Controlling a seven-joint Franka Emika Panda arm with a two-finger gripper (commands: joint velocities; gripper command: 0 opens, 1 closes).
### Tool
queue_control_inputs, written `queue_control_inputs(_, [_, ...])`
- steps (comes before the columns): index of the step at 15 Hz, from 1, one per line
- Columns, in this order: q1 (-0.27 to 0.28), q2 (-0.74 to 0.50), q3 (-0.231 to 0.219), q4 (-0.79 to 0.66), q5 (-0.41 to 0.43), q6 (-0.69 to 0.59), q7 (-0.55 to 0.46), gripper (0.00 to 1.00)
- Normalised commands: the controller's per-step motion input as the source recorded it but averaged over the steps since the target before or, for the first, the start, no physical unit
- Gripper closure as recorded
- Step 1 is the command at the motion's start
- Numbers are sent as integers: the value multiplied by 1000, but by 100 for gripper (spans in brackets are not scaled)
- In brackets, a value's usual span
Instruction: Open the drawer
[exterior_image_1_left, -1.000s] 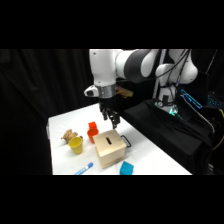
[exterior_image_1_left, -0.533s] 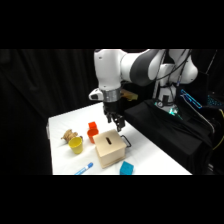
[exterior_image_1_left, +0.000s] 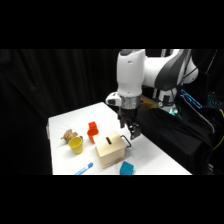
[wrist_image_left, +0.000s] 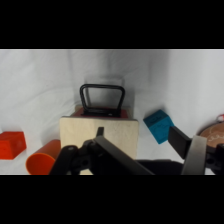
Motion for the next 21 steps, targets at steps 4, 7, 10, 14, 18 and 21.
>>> queue_control_inputs(4, [48, -99, 10, -265, -297, 360, 501, 0])
queue_control_inputs(7, [14, -2, -36, -214, -262, 428, 364, 0])
queue_control_inputs(10, [23, 33, -69, -189, -233, 473, 284, 0])
queue_control_inputs(14, [60, 60, -120, -148, -206, 450, 227, 0])
queue_control_inputs(18, [33, 126, -97, -77, -220, 426, 210, 0])
queue_control_inputs(21, [70, 150, -137, -29, -226, 381, 201, 0])
